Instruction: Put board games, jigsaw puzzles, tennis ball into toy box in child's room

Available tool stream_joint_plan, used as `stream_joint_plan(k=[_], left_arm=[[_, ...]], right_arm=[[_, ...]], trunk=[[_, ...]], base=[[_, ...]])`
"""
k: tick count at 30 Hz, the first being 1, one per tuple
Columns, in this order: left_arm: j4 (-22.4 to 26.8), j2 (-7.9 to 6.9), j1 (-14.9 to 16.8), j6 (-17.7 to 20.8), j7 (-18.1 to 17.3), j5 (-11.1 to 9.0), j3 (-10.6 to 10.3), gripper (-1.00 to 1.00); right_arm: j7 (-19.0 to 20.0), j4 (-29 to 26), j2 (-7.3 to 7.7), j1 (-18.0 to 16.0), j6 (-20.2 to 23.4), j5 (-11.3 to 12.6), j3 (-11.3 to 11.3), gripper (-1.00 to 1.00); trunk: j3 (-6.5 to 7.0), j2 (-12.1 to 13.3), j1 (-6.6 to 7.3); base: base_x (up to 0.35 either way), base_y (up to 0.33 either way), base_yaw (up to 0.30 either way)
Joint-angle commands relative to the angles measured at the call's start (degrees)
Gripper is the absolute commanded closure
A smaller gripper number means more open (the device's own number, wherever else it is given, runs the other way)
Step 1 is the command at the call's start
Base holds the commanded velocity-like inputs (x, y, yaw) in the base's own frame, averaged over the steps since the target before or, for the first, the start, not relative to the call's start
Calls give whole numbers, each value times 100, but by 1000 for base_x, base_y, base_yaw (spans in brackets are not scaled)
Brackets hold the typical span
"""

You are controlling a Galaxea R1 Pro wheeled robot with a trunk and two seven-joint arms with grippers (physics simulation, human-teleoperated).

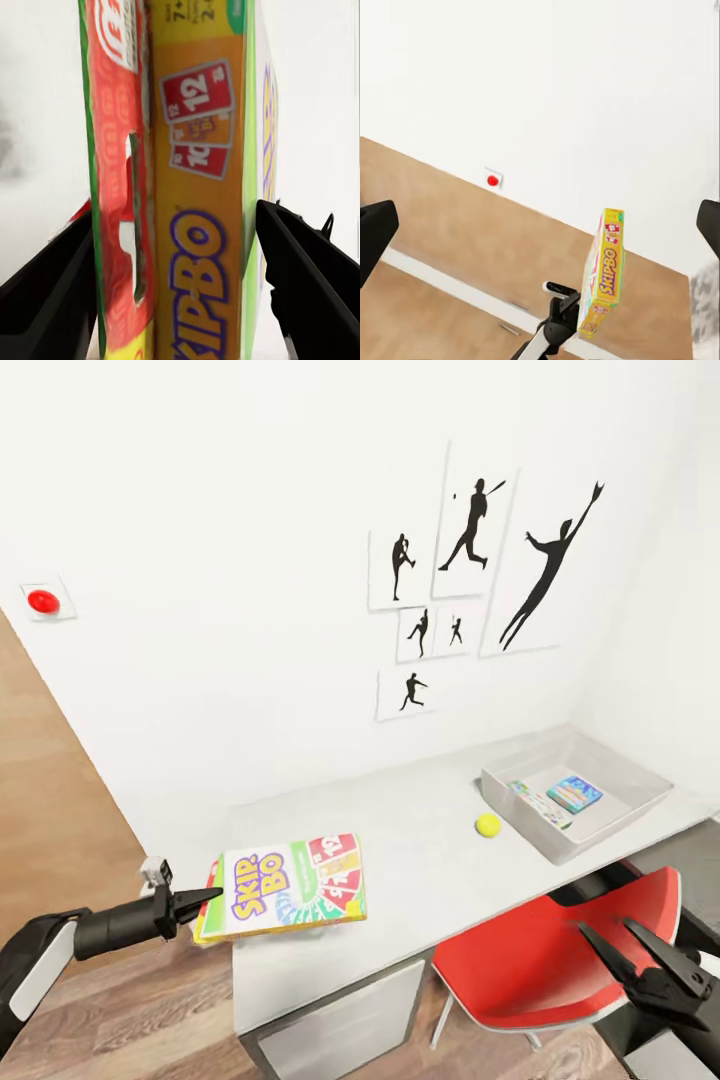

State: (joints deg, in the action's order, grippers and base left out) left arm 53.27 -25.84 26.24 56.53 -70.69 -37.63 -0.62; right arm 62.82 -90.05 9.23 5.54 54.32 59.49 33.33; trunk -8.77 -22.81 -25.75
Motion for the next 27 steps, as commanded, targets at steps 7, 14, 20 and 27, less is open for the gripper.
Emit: stream_joint_plan(k=[7, 14, 20, 27], left_arm=[[617, -93, 25, 309, -384, -19, 67, 100], [855, -171, 44, 347, -434, -63, 94, 100], [886, -162, 48, 347, -429, -23, 84, 100], [887, -157, 48, 347, -428, -11, 88, 100]], right_arm=[[121, 19, 14, 0, 33, 3, 419, -100], [133, 44, 25, 0, 25, -21, 487, -100], [134, 45, 21, 1, 22, -25, 697, -100], [134, 44, 2, 1, 18, -25, 722, -100]], trunk=[[43, -11, -4], [88, -11, -4], [95, -11, -4], [108, -11, -4]], base=[[0, 0, -206], [0, 0, -195], [0, 0, -43], [0, 0, -33]])
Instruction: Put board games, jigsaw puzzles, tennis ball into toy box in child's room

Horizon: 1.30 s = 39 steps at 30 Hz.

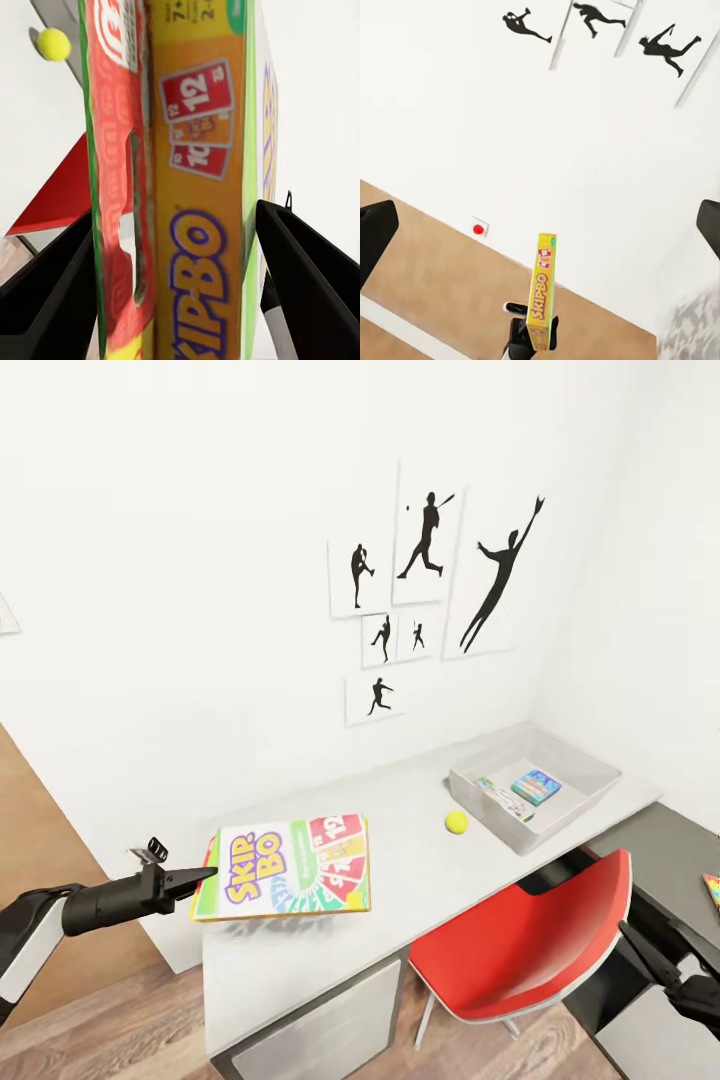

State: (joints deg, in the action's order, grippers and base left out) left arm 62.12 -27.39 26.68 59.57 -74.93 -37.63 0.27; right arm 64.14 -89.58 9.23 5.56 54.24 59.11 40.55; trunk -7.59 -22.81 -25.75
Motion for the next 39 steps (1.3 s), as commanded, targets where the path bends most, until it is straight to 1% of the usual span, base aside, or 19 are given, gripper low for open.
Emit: stream_joint_plan(k=[1, 6, 9, 11, 13, 14, 16, 17, 20, 22, 23, 24, 25, 27, 28, 30, 35, 37, 39], left_arm=[[1, -2, 3, 43, -4, -10, -1, 100], [1, -6, 3, 43, -4, -23, -2, 100], [9, 45, 15, 43, 17, -33, -4, 100], [18, 116, 156, 43, 30, -38, -12, 100], [-30, 221, 614, 43, 43, -39, -70, 100], [-50, 248, 743, 43, 45, -38, -98, 100], [-182, 403, 1204, 43, 61, -40, -305, 100], [-226, 450, 1303, 43, 64, -40, -374, 100], [-704, 722, 2011, 43, 156, -37, -770, 100], [-1283, 942, 2551, 43, 421, -35, -940, 100], [-1450, 999, 2674, 43, 515, -35, -965, 100], [-1953, 1187, 3008, 43, 862, -34, -1013, 100], [-2246, 1333, 3204, 43, 1132, -33, -1032, 100], [-2634, 1615, 3505, 43, 1718, -35, -1049, 100], [-2691, 1673, 3557, 43, 1862, -37, -1050, 100], [-2843, 1879, 3715, 43, 2424, -65, -1037, 100], [-2878, 2081, 3807, -43, 2796, -48, -1009, 100], [-2875, 2163, 3819, -93, 3102, -39, -992, 100], [-2874, 2184, 3822, -106, 3329, -49, -965, 100]], right_arm=[[2, -1, 1, -1, 25, 13, 2, -100], [3, 8, 6, 0, 29, 16, 12, -100], [8, 15, 13, 4, 34, 24, 48, -100], [12, 30, 15, 4, 47, 27, 155, -100], [16, 110, 19, 6, 67, 23, 383, -100], [17, 143, 21, 6, 71, 23, 433, -100], [21, 265, 24, 6, 80, 22, 569, -100], [23, 286, 24, 5, 81, 22, 591, -100], [27, 378, 69, 6, 85, 15, 693, -100], [27, 442, 129, 7, 82, 14, 758, -100], [27, 468, 140, 7, 81, 14, 780, -100], [28, 567, 174, 7, 79, 13, 865, -100], [29, 635, 194, 7, 79, 13, 931, -100], [31, 727, 220, 7, 78, 13, 1039, -100], [30, 742, 227, 7, 78, 13, 1059, -100], [33, 784, 256, 7, 78, 13, 1113, -100], [41, 829, 277, 7, 79, 13, 1142, -100], [70, 931, 328, 7, 81, 13, 1151, -100], [100, 1014, 365, 7, 80, 16, 1153, -100]], trunk=[[-4, -11, -4], [32, -11, -4], [55, -11, -4], [71, -11, -4], [86, -11, -4], [94, -11, -4], [110, -11, -4], [117, -11, -4], [140, -11, -4], [155, -11, -4], [163, -11, -4], [171, -11, -4], [178, -11, -4], [193, -11, -4], [201, -11, -4], [216, -11, -4], [253, -11, -4], [267, -11, -4], [279, -11, -4]], base=[[0, 0, -135], [0, 0, -172], [0, 0, -193], [0, 0, -196], [0, 0, -197], [0, 0, -198], [0, 0, -198], [0, 0, -198], [0, 0, -199], [0, 0, -199], [0, 0, -199], [0, 0, -199], [0, 0, -199], [0, 0, -199], [0, 0, -200], [0, 0, -201], [0, 0, -206], [0, 0, -209], [0, 0, -183]])
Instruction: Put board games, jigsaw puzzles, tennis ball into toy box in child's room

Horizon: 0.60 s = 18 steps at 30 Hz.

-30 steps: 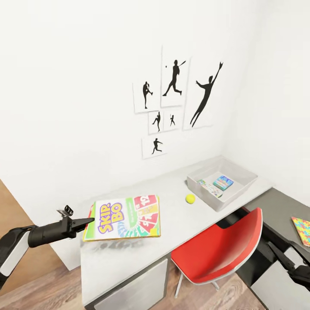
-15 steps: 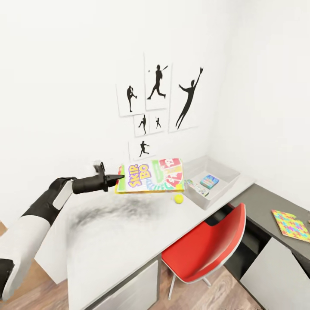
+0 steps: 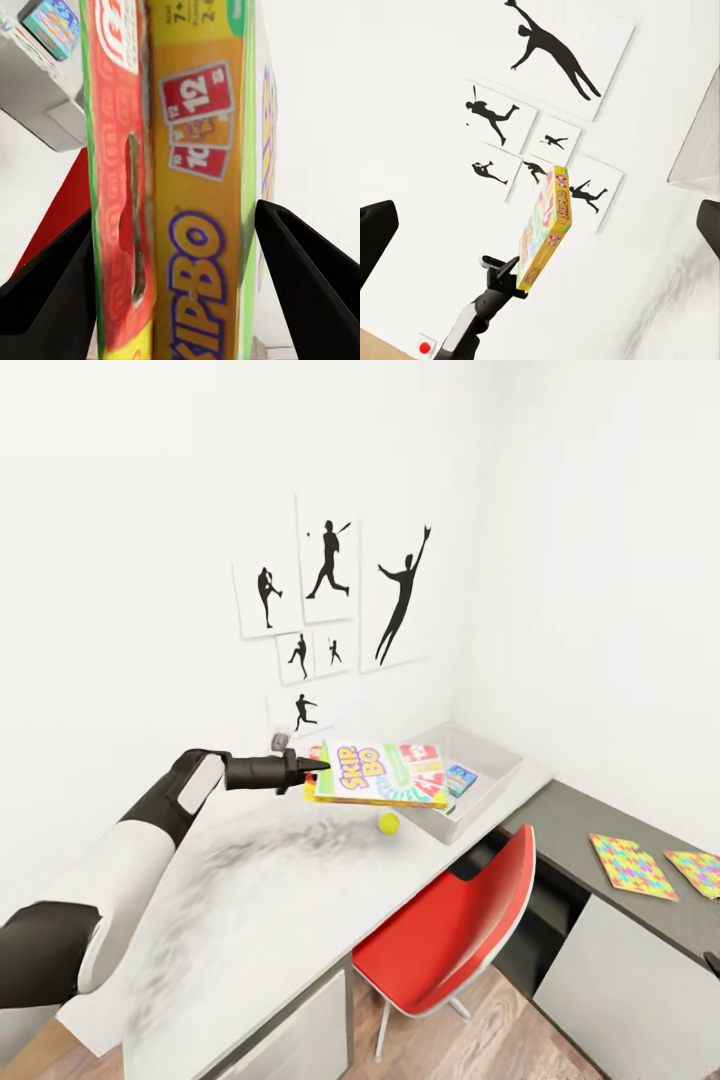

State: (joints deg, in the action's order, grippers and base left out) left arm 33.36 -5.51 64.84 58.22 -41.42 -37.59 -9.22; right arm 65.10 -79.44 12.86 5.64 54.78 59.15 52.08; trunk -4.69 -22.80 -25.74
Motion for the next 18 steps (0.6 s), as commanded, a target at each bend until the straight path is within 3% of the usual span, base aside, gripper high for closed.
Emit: stream_joint_plan(k=[1, 5, 7, 12, 18], left_arm=[[5, 10, 8, 20, 211, -65, 30, 100], [55, 178, 12, 12, 709, -96, 412, 100], [110, 206, 14, 13, 748, -98, 495, 100], [184, 223, 13, 14, 772, -100, 553, 100], [197, 226, 13, 14, 775, -99, 561, 100]], right_arm=[[38, 78, 40, -1, 25, 14, 1, -100], [182, 210, 88, -1, -10, 14, 66, -100], [201, 216, 91, -1, -16, 11, 92, -100], [212, 215, 98, -1, -11, 16, 110, -100], [213, 205, 110, -1, 33, 18, 113, -100]], trunk=[[-8, -12, -4], [-3, -12, -4], [-2, -12, -4], [-2, -12, -4], [-2, -12, -4]], base=[[0, 0, -109], [0, -82, -39], [0, -220, -6], [0, -65, -2], [0, -252, 0]])
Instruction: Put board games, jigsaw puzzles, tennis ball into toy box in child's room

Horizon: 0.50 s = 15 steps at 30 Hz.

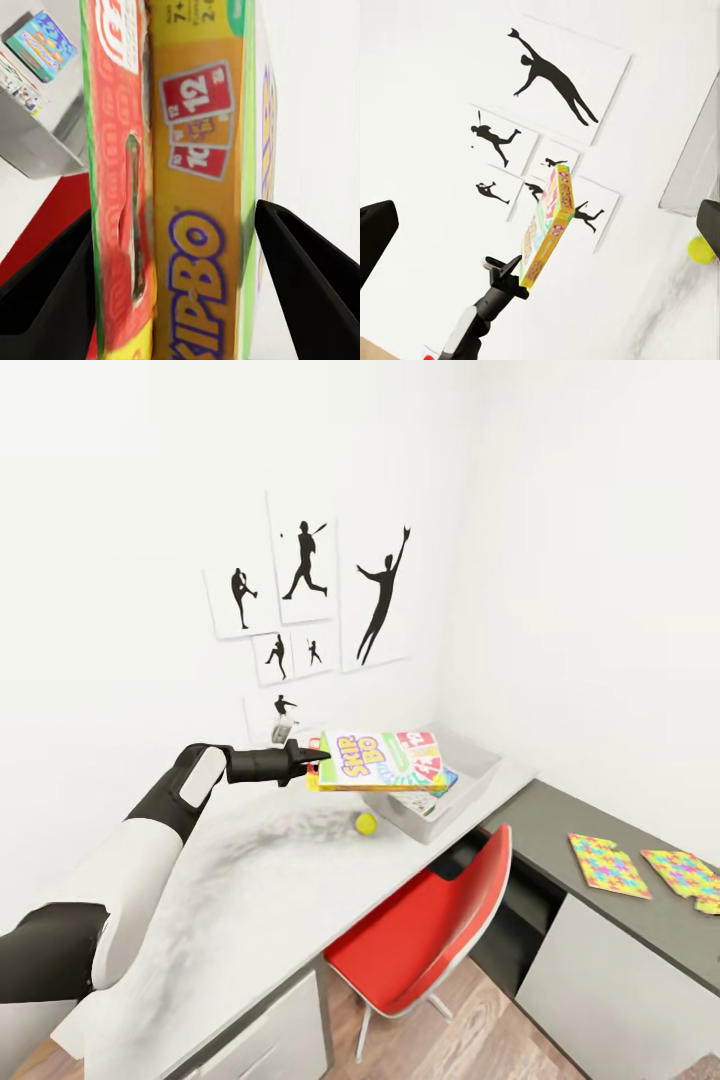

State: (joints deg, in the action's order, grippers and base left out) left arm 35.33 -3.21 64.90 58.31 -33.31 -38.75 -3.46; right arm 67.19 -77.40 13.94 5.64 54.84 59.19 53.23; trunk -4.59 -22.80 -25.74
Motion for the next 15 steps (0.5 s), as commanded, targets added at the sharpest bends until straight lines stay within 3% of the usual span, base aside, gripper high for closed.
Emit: stream_joint_plan(k=[1, 7, 15], left_arm=[[0, -4, 6, 5, -36, 17, -15, 100], [0, -4, 6, -1, -36, 18, -13, 100], [16, -4, 6, -4, -29, 17, 52, 100]], right_arm=[[5, 10, 0, -1, 27, 14, -3, -100], [5, 22, -3, -1, 27, 14, -5, -100], [5, 31, 3, -1, 27, 7, -5, -100]], trunk=[[-9, -12, -4], [22, -12, -4], [76, -12, -4]], base=[[0, -297, -56], [37, -298, -152], [215, -206, -206]])
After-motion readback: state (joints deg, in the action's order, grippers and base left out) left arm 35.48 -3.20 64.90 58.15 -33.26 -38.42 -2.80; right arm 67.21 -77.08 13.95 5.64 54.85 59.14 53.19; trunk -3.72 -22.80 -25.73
